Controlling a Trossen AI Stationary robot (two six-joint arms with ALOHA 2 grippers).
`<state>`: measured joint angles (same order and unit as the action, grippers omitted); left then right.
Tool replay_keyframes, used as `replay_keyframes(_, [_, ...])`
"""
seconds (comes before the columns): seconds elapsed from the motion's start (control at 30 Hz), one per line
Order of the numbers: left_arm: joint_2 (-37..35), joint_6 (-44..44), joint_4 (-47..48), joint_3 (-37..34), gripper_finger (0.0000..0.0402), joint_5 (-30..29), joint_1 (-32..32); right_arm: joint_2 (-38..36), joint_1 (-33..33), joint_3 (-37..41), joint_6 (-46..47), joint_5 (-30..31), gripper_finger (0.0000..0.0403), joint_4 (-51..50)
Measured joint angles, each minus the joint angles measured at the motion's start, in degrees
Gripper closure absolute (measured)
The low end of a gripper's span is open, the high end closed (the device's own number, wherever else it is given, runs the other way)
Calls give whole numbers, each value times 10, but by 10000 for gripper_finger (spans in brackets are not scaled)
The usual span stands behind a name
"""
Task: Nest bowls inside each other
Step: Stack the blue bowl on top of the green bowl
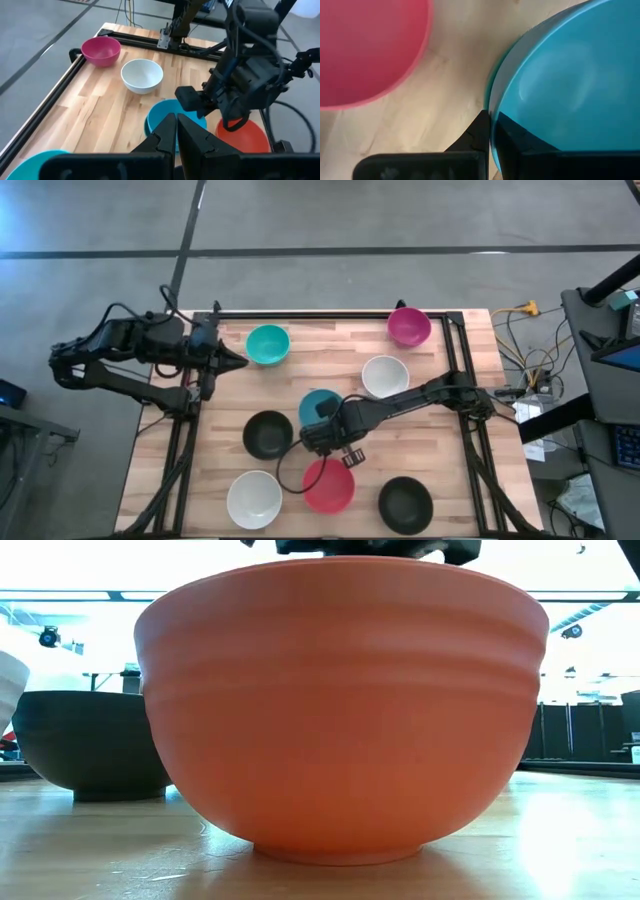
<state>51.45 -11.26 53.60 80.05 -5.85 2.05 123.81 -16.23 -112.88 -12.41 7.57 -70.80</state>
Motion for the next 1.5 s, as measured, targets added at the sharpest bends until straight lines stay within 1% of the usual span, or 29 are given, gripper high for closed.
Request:
replay_keyframes(0.27, [-9,-1,1,-3,402,0,0,0,0,48,-2,0,390,25])
replay_keyframes(0.5, [-7,-3,0,-9,402,0,0,-1,0,63,-2,1,390,29])
replay_keyframes(0.67, [-2,-3,0,-9,402,3,0,-1,0,61,0,1,390,25])
replay_keyframes(1.03, [-3,-4,0,-9,402,7,0,-1,2,29,11,-8,390,5])
replay_keyframes(1.17, [-3,-4,0,-9,402,9,0,-1,5,25,15,-35,390,5])
replay_keyframes(1.37, [-3,-4,0,-9,402,10,0,-1,6,30,19,-35,390,-10])
replay_keyframes(1.5, [-4,-4,0,-9,402,11,0,-1,9,30,28,-35,377,-13])
